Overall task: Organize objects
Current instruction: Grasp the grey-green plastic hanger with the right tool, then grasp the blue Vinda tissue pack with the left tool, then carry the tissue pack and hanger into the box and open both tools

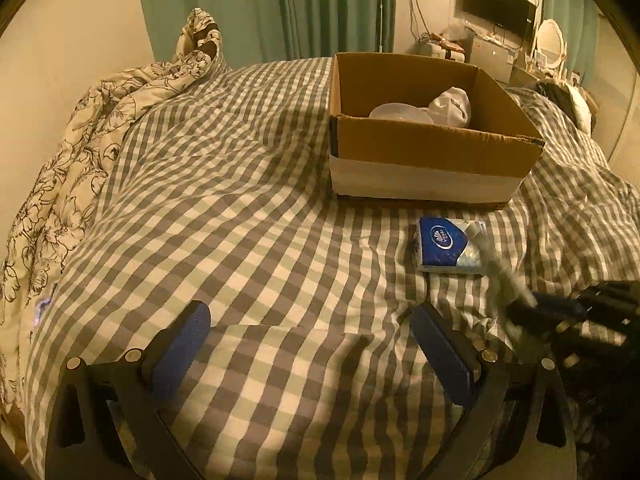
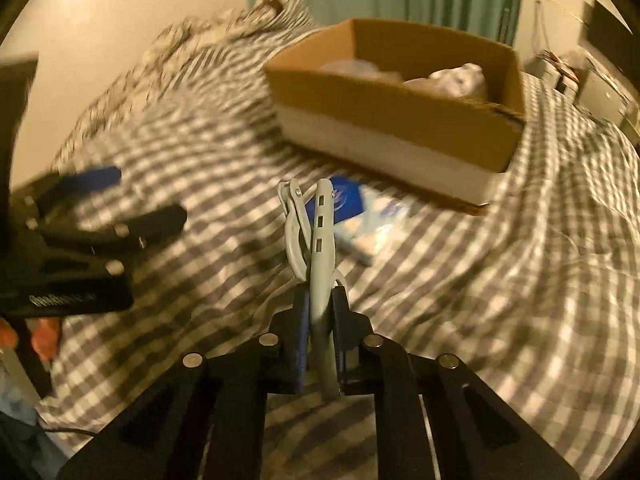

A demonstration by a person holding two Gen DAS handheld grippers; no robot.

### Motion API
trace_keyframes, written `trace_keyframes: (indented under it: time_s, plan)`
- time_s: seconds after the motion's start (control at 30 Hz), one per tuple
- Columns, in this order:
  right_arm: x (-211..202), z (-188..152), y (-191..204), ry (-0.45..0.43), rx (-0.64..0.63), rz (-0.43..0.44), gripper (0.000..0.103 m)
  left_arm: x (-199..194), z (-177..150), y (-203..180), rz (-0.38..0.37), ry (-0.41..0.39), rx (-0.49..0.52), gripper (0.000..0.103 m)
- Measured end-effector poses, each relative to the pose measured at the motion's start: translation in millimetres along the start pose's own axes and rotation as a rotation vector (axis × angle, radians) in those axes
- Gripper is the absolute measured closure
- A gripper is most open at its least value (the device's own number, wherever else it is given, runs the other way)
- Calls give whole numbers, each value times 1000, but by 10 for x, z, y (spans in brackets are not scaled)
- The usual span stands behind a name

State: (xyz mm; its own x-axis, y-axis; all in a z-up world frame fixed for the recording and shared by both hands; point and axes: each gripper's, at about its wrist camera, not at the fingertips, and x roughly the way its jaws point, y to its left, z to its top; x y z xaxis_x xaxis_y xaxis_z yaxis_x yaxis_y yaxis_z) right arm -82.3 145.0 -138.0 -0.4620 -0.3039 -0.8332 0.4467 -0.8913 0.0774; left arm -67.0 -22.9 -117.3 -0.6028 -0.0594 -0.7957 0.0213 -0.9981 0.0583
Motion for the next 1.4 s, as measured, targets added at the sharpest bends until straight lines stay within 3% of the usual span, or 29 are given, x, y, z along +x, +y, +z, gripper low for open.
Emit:
trace_keyframes:
  time_s: [0.17,0.43,0.77,0.83,0.93,1.2,1.4]
  plan:
    - [-341,208,-139,-93,25,-66,93,77,140,-180,-19,2,24,0]
    - [-605,465,-643,-165,85,-168,93,402,405,-721,-127,17,83,0]
    - [-403,386,-824,-133,132,-135,93,1031,420,-1135,-182,127,137,0]
    - [-384,370,-843,-129,137,-131,93,1066,411,-1144,-199,134,139,7]
    - [-385,361,-845,-130,134,-134,93,1039,406,-1145,-228,139,142,27]
    - [-643,379,-701,-183,113,-151,95,602,474,-1092,-207,60,151,28]
    - [-1006,463,-512,-255,69,-168,95,88,646,-969,-192,-47,129,28]
